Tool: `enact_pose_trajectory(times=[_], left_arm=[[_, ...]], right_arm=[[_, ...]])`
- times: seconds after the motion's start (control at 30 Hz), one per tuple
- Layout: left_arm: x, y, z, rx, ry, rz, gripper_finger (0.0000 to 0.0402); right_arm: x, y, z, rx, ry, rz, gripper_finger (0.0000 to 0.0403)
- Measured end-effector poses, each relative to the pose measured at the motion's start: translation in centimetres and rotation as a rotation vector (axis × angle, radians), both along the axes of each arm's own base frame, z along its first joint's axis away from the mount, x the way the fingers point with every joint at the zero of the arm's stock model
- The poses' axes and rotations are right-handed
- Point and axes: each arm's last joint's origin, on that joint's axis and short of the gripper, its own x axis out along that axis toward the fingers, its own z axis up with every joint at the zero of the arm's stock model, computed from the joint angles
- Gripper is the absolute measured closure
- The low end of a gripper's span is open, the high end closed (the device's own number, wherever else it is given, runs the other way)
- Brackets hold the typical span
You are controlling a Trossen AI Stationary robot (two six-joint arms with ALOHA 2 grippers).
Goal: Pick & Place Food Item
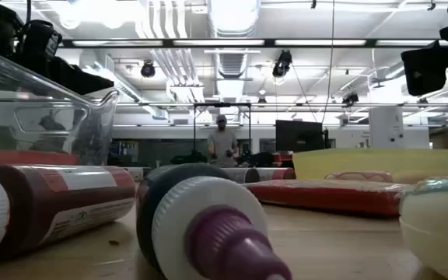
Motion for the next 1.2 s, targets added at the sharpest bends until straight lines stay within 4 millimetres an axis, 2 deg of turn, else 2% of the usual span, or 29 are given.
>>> enact_pose_trajectory(times=[0.57, 0.73, 1.2], left_arm=[[0.00, 0.01, 0.00, 0.000, 0.000, 0.003, 0.0124], [0.00, 0.00, 0.00, 0.000, 0.000, 0.002, 0.0124], [0.00, 0.00, 0.00, 0.000, 0.000, -0.001, 0.0124]], right_arm=[[0.00, 0.00, 0.01, 0.001, 0.000, 0.001, 0.0170], [-0.06, 0.26, 0.02, 0.049, 0.015, 0.086, 0.0170], [-0.03, 0.27, -0.07, 0.033, 0.020, 0.087, 0.0170]])
